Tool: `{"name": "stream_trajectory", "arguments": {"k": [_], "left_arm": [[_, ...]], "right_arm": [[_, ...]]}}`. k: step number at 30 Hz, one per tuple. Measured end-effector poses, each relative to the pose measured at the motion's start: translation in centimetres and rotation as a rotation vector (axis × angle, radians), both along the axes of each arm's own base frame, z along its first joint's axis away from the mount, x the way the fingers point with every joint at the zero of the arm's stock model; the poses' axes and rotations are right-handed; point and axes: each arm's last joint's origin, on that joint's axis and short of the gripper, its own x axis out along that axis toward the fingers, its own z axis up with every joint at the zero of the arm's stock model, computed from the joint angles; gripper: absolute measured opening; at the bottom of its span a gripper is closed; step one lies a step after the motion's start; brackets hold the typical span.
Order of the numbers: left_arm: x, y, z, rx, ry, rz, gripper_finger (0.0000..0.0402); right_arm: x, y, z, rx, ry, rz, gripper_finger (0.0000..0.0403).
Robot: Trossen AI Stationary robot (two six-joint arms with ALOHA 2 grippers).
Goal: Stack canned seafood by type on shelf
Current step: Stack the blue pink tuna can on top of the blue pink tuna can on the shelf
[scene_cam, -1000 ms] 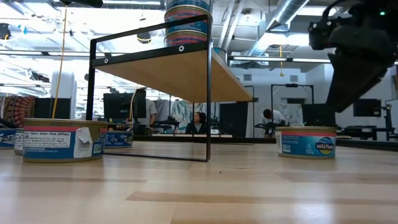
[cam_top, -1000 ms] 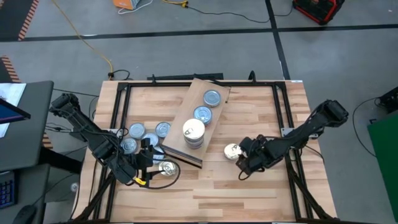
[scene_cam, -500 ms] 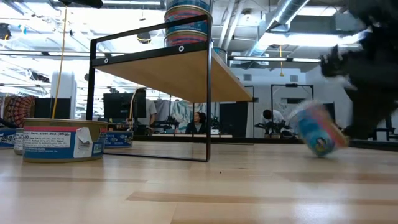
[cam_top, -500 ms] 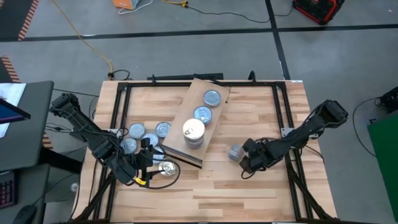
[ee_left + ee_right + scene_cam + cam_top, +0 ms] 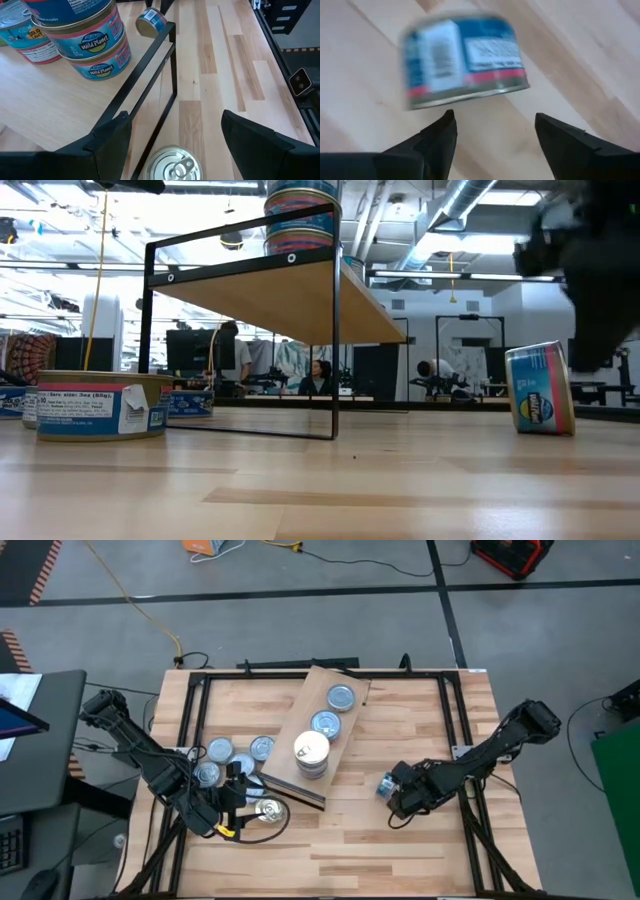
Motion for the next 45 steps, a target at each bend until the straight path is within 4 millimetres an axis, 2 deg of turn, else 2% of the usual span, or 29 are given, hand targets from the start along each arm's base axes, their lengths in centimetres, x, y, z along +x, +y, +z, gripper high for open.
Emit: {"name": "stream_trajectory", "arguments": {"k": [4, 8, 15, 19, 22, 28, 32, 39, 45], "left_arm": [[0.1, -0.1, 0.1, -0.017, -0.009, 0.004, 0.0295], [0.1, -0.1, 0.2, -0.036, -0.022, 0.022, 0.0295], [0.1, -0.1, 0.1, -0.041, -0.019, 0.017, 0.0295], [0.1, -0.1, 0.1, -0.044, -0.015, 0.011, 0.0295], [0.1, -0.1, 0.1, -0.029, -0.013, 0.003, 0.0295], [0.0, 0.0, 0.0, 0.005, 0.003, -0.008, 0.0295], [-0.1, 0.0, -0.1, 0.013, 0.012, -0.008, 0.0295], [-0.3, 0.2, -0.4, 0.021, 0.05, -0.004, 0.0295], [-0.3, 0.2, -0.4, 0.026, 0.053, -0.006, 0.0295]], "right_arm": [[1.4, 0.8, 3.4, 0.041, -0.08, 0.007, 0.0291], [3.1, 1.3, 4.4, 0.02, -0.072, 0.102, 0.0291], [5.2, 1.9, 4.6, -0.108, 0.052, 0.58, 0.0291], [5.8, 2.0, 5.2, -0.141, 0.159, 0.795, 0.0299], [6.2, 1.9, 4.9, -0.156, 0.254, 0.88, 0.0322], [7.9, 1.2, 4.0, -0.14, 0.351, 0.998, 0.0393], [8.9, 1.0, 3.5, -0.143, 0.444, 1.173, 0.0381], [9.0, 0.6, 1.7, -0.101, 0.703, 1.49, 0.0371], [10.0, -0.3, 0.1, -0.079, 0.758, 1.536, 0.037]]}}
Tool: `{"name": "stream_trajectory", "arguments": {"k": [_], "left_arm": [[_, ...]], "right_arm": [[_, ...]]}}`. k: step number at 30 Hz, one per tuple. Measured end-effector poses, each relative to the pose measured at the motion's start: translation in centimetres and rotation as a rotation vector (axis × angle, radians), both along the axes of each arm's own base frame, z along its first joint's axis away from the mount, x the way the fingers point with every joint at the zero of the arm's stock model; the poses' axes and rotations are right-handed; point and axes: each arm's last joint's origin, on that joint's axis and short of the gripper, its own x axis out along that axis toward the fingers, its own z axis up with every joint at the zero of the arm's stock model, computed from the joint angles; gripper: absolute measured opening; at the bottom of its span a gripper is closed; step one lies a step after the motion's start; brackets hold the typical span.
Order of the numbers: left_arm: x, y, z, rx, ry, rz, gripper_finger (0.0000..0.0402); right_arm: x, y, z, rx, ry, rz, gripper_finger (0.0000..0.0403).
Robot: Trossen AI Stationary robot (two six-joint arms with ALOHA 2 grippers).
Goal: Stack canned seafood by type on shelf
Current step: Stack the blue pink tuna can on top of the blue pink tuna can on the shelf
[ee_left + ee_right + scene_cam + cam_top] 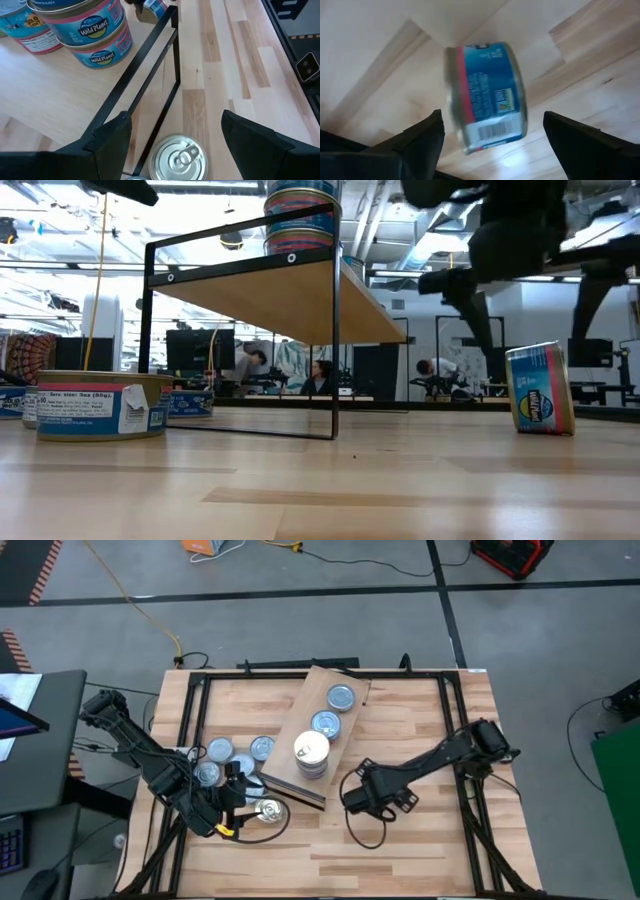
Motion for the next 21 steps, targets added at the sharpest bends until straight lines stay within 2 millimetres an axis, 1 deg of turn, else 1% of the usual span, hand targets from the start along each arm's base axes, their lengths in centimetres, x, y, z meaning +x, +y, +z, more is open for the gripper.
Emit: {"name": "stream_trajectory", "arguments": {"k": [4, 7, 16, 21], "left_arm": [[-0.01, 0.0, -0.02, 0.001, 0.002, -0.001, 0.0295], [-0.05, 0.04, -0.06, 0.006, 0.008, -0.002, 0.0295], [-0.1, 0.09, -0.14, 0.013, 0.017, -0.001, 0.0295], [-0.09, 0.09, -0.13, 0.013, 0.014, 0.003, 0.0295]], "right_arm": [[0.45, -0.73, -0.81, -0.011, 0.026, -0.021, 0.0368], [0.58, -1.08, -0.93, 0.001, 0.034, -0.038, 0.0356], [0.78, -0.91, -1.04, 0.051, 0.021, -0.055, 0.026], [0.55, -0.61, -0.91, 0.065, 0.016, -0.133, 0.0213]]}}
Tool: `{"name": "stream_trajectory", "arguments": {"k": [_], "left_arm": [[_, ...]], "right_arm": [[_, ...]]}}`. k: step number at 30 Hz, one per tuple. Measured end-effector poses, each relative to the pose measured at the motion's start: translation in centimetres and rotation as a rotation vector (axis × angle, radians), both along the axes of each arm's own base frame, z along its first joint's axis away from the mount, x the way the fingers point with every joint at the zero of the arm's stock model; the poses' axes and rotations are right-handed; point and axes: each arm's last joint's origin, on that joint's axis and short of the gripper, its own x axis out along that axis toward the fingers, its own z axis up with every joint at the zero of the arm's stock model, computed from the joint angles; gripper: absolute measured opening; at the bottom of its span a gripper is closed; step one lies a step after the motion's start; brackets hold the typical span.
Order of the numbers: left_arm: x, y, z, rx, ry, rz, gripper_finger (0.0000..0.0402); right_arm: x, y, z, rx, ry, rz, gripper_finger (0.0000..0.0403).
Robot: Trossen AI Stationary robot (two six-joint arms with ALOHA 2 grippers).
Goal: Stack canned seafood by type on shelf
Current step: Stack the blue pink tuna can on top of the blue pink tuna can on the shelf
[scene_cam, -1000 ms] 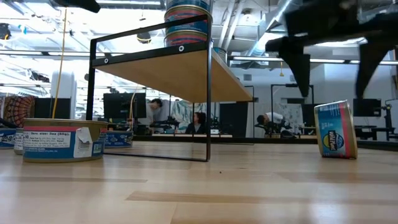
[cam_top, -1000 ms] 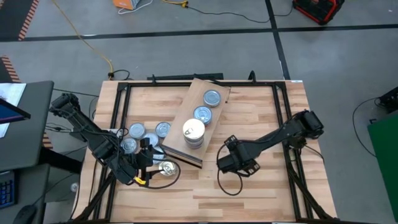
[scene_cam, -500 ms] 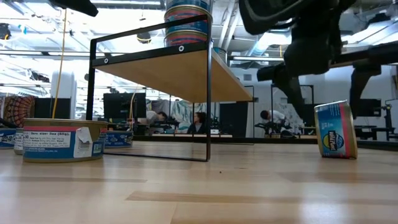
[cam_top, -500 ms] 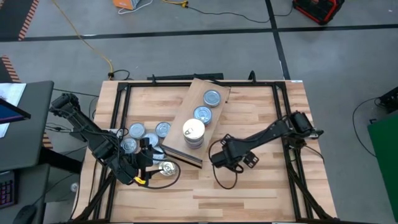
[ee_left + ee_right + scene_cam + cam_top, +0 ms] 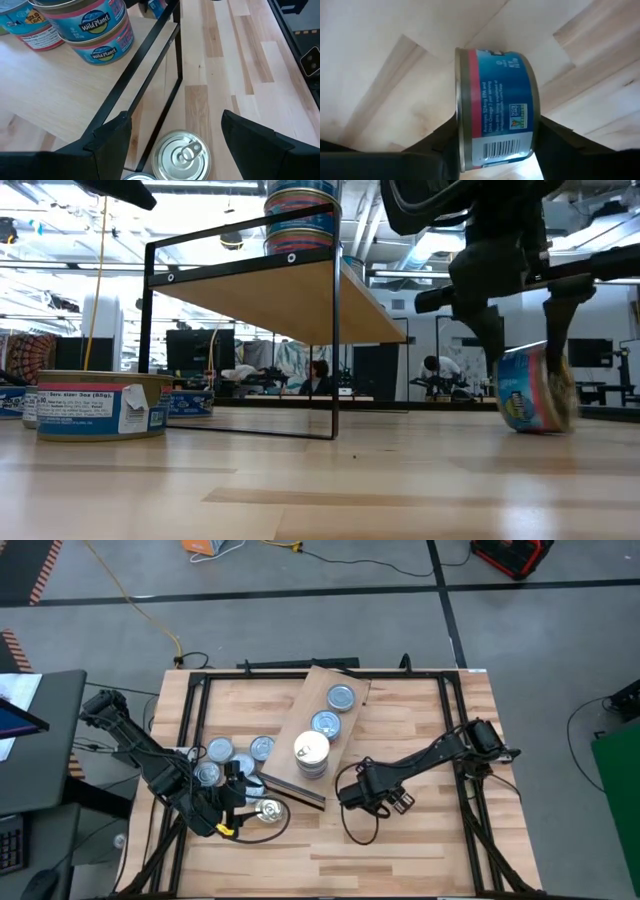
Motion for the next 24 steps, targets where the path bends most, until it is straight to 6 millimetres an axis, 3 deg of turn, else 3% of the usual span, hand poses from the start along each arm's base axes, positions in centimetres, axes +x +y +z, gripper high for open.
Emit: {"name": "stream_trajectory", "arguments": {"k": [4, 11, 18, 24], "left_arm": [[0.0, 0.0, 0.1, 0.015, -0.014, 0.01, 0.0295], [0.5, -0.4, 2.0, 0.051, -0.104, -0.033, 0.0295], [0.6, -1.1, 3.3, 0.204, -0.191, -0.117, 0.0295], [0.8, -0.9, 4.2, 0.464, -0.247, -0.047, 0.0295]], "right_arm": [[-0.3, 0.7, 1.5, 0.049, -0.015, -0.094, 0.0213], [-0.8, 1.3, 8.2, 0.184, -0.253, -0.332, 0.0226], [-2.9, 0.4, 14.8, 0.357, -0.567, -0.513, 0.0216], [-4.1, -2.2, 20.3, 0.613, -0.917, -0.786, 0.0227]]}}
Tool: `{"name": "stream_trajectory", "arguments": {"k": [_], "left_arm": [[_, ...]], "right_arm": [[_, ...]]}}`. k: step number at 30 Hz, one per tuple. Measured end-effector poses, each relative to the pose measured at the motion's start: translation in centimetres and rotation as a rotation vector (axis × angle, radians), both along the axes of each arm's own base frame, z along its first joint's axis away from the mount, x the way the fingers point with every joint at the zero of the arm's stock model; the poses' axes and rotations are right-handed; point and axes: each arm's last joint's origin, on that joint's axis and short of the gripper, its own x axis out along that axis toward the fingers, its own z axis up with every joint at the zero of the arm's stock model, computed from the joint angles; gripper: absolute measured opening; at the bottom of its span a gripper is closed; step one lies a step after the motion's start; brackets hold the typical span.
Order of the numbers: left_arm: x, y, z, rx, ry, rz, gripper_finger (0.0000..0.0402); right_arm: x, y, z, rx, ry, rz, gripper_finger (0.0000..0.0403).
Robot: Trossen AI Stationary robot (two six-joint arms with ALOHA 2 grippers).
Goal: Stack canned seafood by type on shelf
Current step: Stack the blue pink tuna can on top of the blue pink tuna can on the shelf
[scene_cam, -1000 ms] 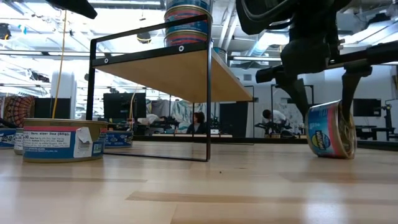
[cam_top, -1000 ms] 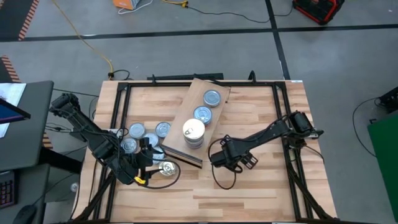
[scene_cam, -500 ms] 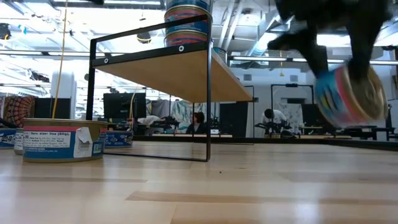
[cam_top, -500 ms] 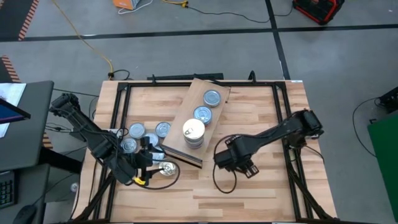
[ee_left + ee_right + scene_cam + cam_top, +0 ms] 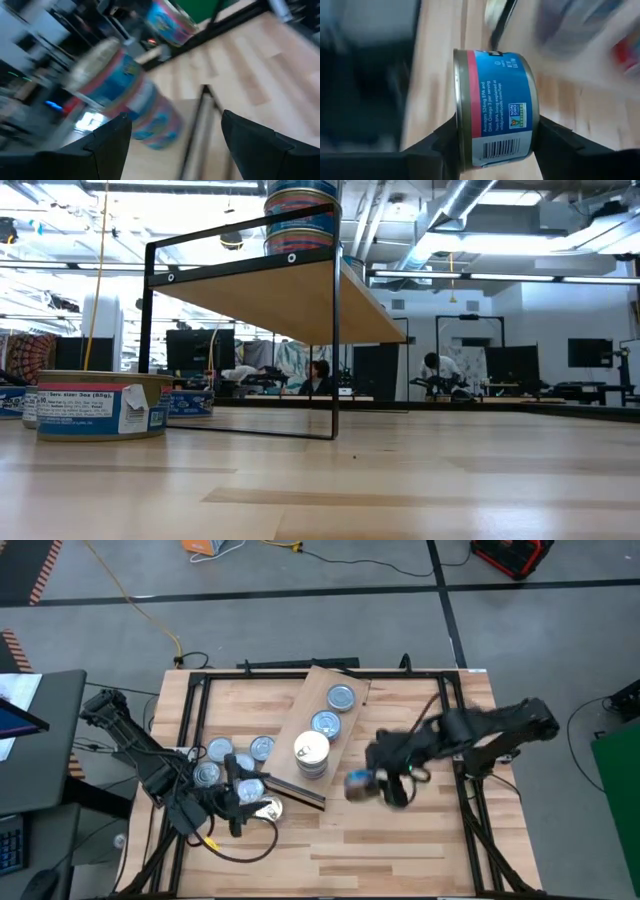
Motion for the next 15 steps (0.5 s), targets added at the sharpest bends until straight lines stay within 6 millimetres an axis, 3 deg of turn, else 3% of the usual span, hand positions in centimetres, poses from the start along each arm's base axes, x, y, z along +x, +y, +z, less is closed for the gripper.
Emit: {"name": "stream_trajectory", "arguments": {"k": [4, 8, 12, 15], "left_arm": [[0.3, 0.4, 0.3, 0.153, 0.012, 0.019, 0.0295], [0.7, 0.8, 0.6, 0.288, 0.032, 0.019, 0.0295], [1.0, 0.9, 1.1, 0.403, 0.036, 0.039, 0.0295], [1.1, 0.9, 1.8, 0.462, 0.012, 0.05, 0.0295]], "right_arm": [[-0.5, -2.2, 2.9, 0.142, -0.209, -0.146, 0.0242], [0.3, -3.7, 4.7, 0.308, -0.352, -0.149, 0.0237], [1.0, -5.1, 5.2, 0.445, -0.388, -0.155, 0.0225], [1.8, -6.5, 4.5, 0.467, -0.356, -0.225, 0.0222]]}}
